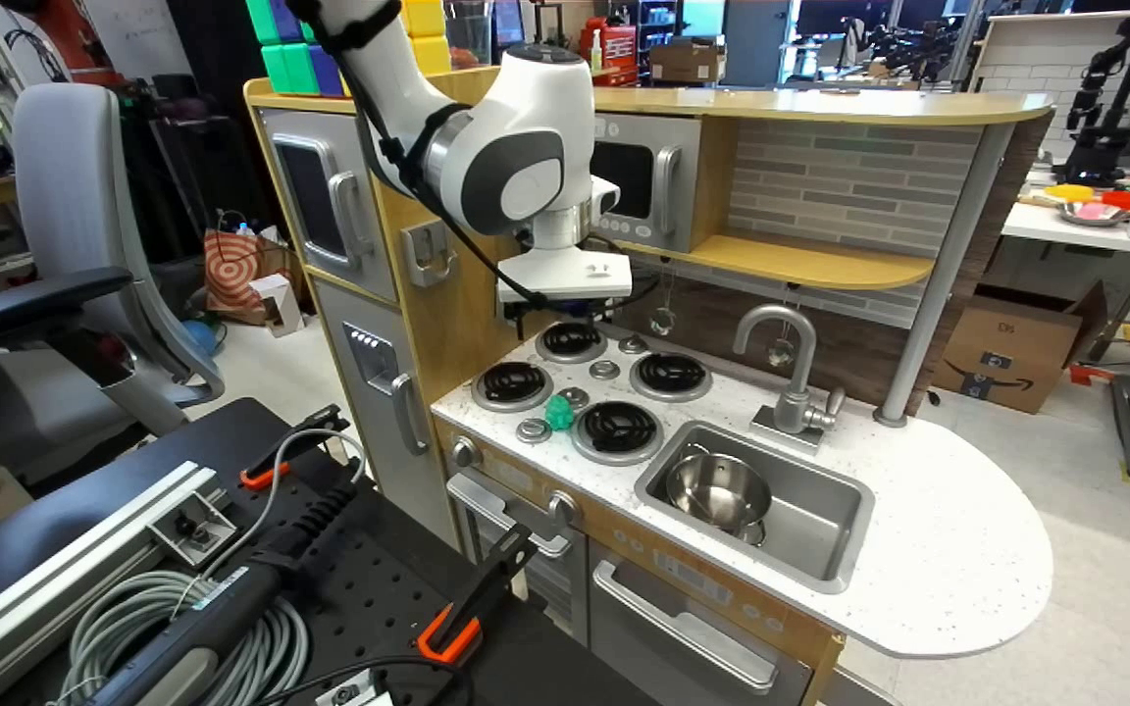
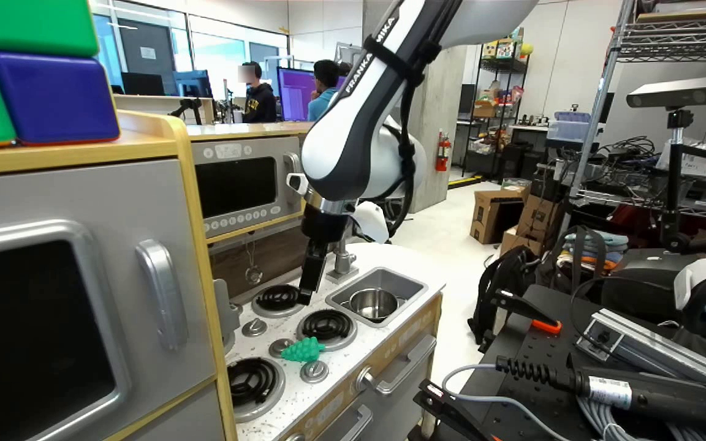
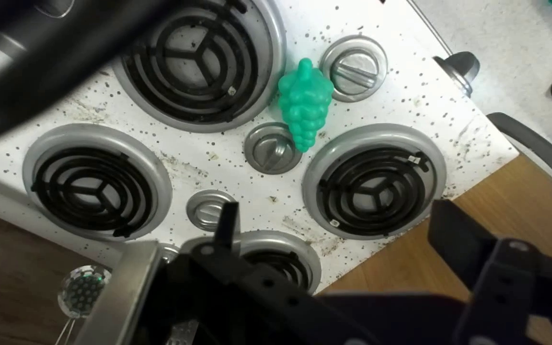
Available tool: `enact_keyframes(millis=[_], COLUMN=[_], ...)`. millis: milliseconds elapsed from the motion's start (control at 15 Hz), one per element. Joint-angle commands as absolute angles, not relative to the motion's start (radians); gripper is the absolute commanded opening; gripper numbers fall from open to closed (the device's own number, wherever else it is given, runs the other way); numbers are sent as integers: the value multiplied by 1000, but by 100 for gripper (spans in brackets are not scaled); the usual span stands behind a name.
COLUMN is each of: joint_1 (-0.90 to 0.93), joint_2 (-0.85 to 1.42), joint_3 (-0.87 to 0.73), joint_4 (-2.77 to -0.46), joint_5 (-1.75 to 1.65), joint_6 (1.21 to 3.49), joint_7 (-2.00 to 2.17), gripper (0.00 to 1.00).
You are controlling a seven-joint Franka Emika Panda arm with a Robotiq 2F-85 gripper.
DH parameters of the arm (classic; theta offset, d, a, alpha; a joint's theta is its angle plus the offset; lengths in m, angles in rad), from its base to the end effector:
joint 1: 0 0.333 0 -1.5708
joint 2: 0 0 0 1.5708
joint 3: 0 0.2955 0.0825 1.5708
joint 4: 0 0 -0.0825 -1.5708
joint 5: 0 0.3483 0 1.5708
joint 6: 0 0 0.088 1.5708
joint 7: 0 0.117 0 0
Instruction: Pick up the green grapes from the stove and put them inside the silver pot in the sink
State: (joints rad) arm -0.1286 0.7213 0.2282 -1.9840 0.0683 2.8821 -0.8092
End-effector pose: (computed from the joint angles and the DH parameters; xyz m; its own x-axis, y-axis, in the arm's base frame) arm 0.5871 0.0529 0.1292 0.6916 0.6775 0.2503 0.6990 -0.7151 0.0041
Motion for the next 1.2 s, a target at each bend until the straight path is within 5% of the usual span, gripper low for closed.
enact_keyframes(millis=[0,1133], joint_1=[-129,-86], joint_2=[783,922], joint_3=[225,187], joint_4=[-1916,-1761], joint_5=[4,-53], joint_6=[2876,2748], joint_7=[-763,-615], gripper=[100,100])
